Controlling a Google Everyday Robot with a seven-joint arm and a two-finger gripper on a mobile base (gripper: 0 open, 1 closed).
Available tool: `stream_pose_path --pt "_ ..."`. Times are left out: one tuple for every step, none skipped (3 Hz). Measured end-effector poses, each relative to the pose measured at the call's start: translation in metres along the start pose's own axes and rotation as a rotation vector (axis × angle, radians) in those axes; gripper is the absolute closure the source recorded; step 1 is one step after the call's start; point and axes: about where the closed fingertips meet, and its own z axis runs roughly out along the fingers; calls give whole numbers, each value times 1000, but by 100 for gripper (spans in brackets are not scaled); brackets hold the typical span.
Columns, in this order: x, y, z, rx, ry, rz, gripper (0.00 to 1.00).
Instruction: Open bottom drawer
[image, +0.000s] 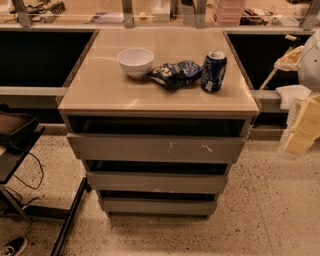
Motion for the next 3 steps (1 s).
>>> stream_pose_path --pt "-14 40 -3 47 -84 -76 0" --pt "-38 93 0 128 -174 -151 0" --pt "-55 123 3 177 -185 -183 0"
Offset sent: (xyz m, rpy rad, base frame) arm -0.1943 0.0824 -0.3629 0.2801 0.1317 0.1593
